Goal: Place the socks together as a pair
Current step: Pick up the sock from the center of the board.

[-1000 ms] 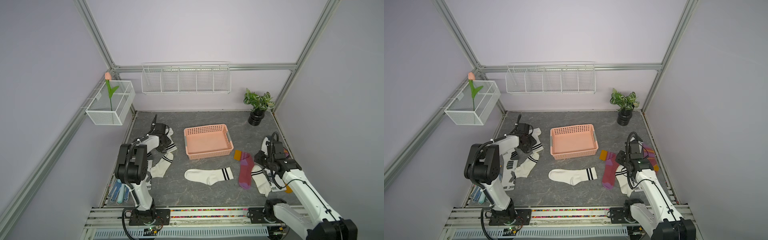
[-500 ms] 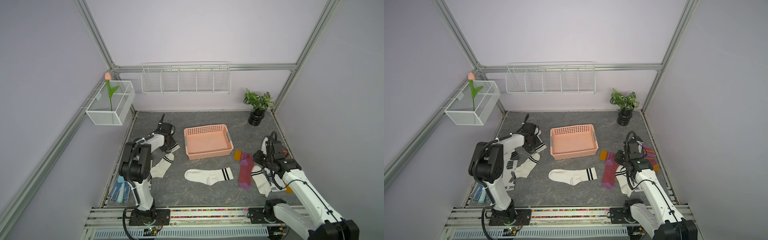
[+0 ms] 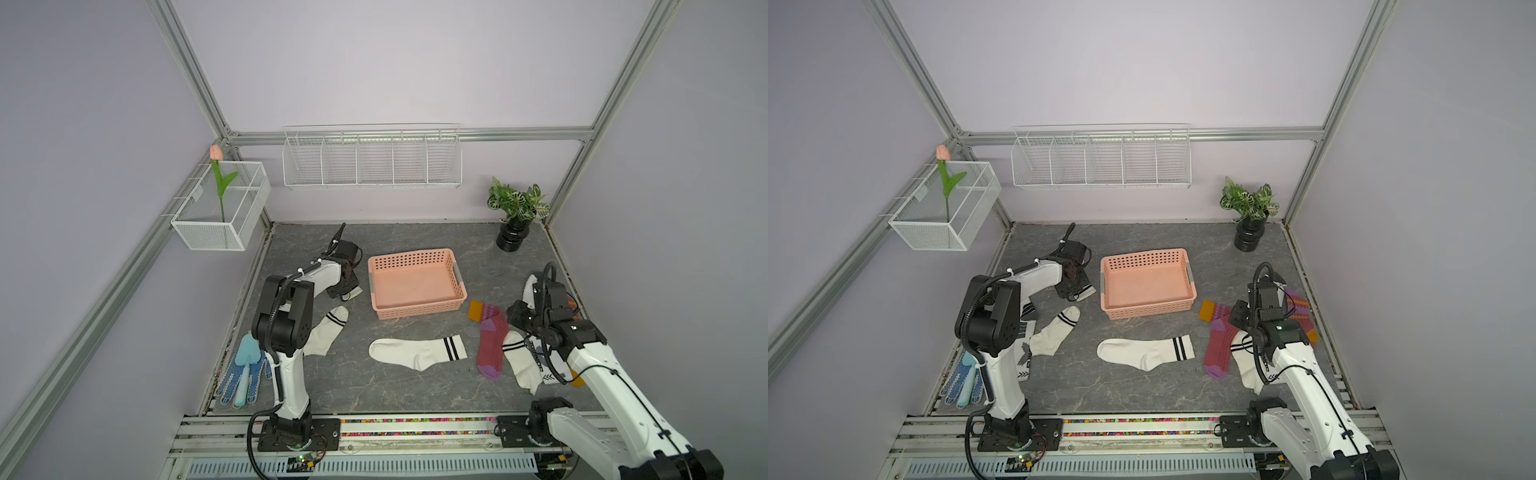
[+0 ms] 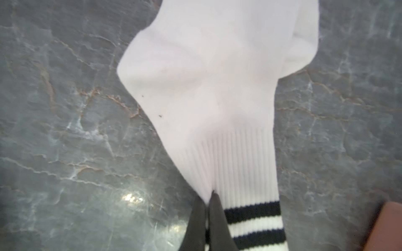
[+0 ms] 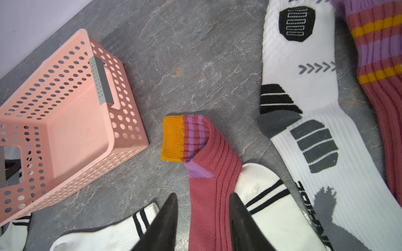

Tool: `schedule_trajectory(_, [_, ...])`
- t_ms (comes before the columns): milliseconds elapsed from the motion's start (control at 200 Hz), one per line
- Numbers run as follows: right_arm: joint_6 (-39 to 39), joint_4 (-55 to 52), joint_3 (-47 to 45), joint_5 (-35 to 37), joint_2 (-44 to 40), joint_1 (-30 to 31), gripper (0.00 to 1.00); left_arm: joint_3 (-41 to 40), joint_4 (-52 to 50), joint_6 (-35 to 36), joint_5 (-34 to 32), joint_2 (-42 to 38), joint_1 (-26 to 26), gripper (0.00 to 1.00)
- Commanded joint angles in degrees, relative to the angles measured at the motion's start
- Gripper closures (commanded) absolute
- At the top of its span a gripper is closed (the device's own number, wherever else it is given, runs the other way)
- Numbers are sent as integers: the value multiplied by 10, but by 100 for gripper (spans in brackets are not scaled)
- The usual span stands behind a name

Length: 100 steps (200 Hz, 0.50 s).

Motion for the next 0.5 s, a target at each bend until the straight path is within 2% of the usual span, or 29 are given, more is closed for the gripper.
schedule_trajectory(0, [-19, -2, 18, -27, -4, 9, 59, 21, -50, -7, 42, 11, -2, 100])
schedule_trajectory(115, [-26, 7, 28, -46, -4, 23, 58, 54, -73, -16, 55, -14, -1, 100])
schedule_trajectory(225, [-13, 27, 35, -50, -5, 73, 58, 77, -91, -37, 72, -57, 0, 100])
schedule_trajectory(425, [86, 104, 48, -46, 7, 160, 53, 64, -81, -91, 132, -154, 4, 100])
schedule_trajectory(495, [123, 137, 56, -37, 17, 195, 41, 47, -72, -112, 143, -189, 4, 100])
